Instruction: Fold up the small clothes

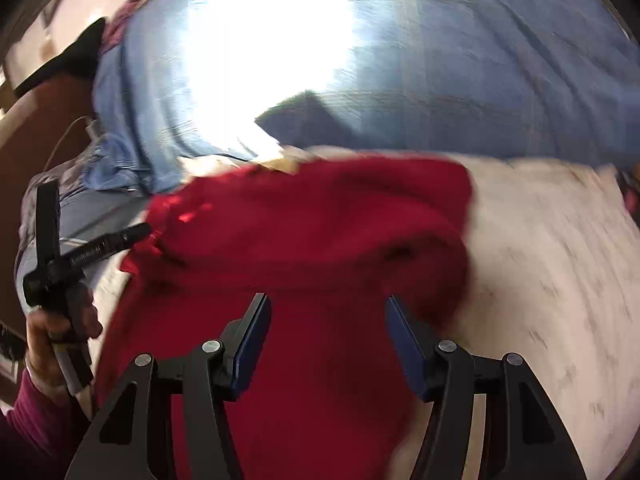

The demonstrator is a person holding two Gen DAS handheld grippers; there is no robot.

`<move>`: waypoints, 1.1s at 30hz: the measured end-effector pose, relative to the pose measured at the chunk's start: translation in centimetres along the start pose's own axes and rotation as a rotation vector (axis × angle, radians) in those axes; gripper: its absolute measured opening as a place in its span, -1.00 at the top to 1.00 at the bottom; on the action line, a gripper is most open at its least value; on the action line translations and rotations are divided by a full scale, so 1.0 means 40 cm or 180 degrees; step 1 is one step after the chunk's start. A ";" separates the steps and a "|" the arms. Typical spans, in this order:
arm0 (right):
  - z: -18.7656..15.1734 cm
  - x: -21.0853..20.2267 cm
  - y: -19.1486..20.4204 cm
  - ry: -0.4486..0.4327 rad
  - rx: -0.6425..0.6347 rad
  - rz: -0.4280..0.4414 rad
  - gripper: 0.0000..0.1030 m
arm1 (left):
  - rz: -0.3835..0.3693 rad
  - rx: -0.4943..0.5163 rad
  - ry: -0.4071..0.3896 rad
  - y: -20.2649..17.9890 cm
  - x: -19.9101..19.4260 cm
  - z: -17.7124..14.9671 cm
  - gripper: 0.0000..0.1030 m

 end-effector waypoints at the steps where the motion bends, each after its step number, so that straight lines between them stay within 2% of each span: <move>1: -0.007 0.000 -0.020 -0.0005 0.0076 -0.0014 -0.20 | 0.0004 0.0023 0.0019 -0.011 0.015 0.005 -0.46; 2: -0.012 -0.002 -0.044 -0.0007 0.0152 -0.0032 -0.20 | 0.0011 0.0046 0.0026 -0.019 0.029 0.009 -0.43; 4: -0.014 -0.008 -0.084 -0.0063 0.0210 -0.0143 -0.20 | 0.0063 0.0095 0.0019 -0.031 0.050 0.018 -0.13; 5: -0.009 -0.009 -0.101 -0.0115 0.0195 -0.0237 -0.20 | 0.0084 0.0126 0.0005 -0.035 0.058 0.023 0.32; 6: -0.009 -0.005 -0.110 -0.0137 0.0178 -0.0295 -0.20 | 0.0065 0.0134 0.0002 -0.038 0.063 0.026 0.67; 9: 0.003 0.007 -0.127 -0.0142 0.0164 -0.0384 -0.20 | -0.0072 0.0027 -0.0027 -0.033 0.063 0.022 0.75; 13: 0.033 0.043 -0.137 -0.0235 0.0211 -0.0424 -0.12 | -0.0281 -0.0081 -0.0084 -0.020 0.027 0.034 0.80; 16: 0.059 0.071 -0.138 -0.0262 0.0264 -0.0430 0.66 | -0.0394 -0.0150 -0.0153 0.001 -0.008 0.051 0.82; 17: 0.068 0.073 -0.137 -0.0286 0.0244 -0.0475 0.70 | -0.0436 -0.0184 -0.0164 0.010 -0.018 0.054 0.83; 19: 0.083 0.051 -0.133 -0.0423 0.0222 -0.0477 0.77 | -0.0459 -0.0236 -0.0197 0.032 -0.037 0.063 1.00; 21: 0.087 0.011 -0.135 -0.0570 0.0220 -0.0456 0.82 | -0.0326 -0.0241 -0.0306 0.064 -0.062 0.079 1.00; 23: 0.074 -0.017 -0.142 -0.0620 0.0227 -0.0433 0.82 | -0.0314 -0.0270 -0.0333 0.087 -0.074 0.085 1.00; 26: 0.041 -0.018 -0.144 -0.0545 0.0140 -0.0464 0.84 | -0.0283 -0.0319 -0.0225 0.096 -0.056 0.068 1.00; 28: 0.029 -0.012 -0.152 -0.0516 0.0116 -0.0521 0.85 | -0.0393 -0.0362 -0.0097 0.080 -0.040 0.054 0.99; 30: 0.023 -0.007 -0.166 -0.0454 0.0219 -0.0488 0.84 | -0.0469 -0.0372 -0.0042 0.065 -0.033 0.055 0.86; 31: 0.022 -0.009 -0.167 -0.0458 0.0256 -0.0464 0.76 | -0.0452 -0.0314 -0.0049 0.055 -0.032 0.058 0.81; 33: 0.020 -0.016 -0.165 -0.0453 0.0245 -0.0470 0.72 | -0.0440 -0.0222 -0.0062 0.034 -0.033 0.060 0.40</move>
Point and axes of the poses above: each gripper's, at about its wrist camera, not at the fingertips, and x roughly the way its jaws point, y to its left, z to its top, the point moved 8 cm from there along x, roughly the way its jaws point, and after that the axes turned 8 degrees about x, right-handed, at the moved point
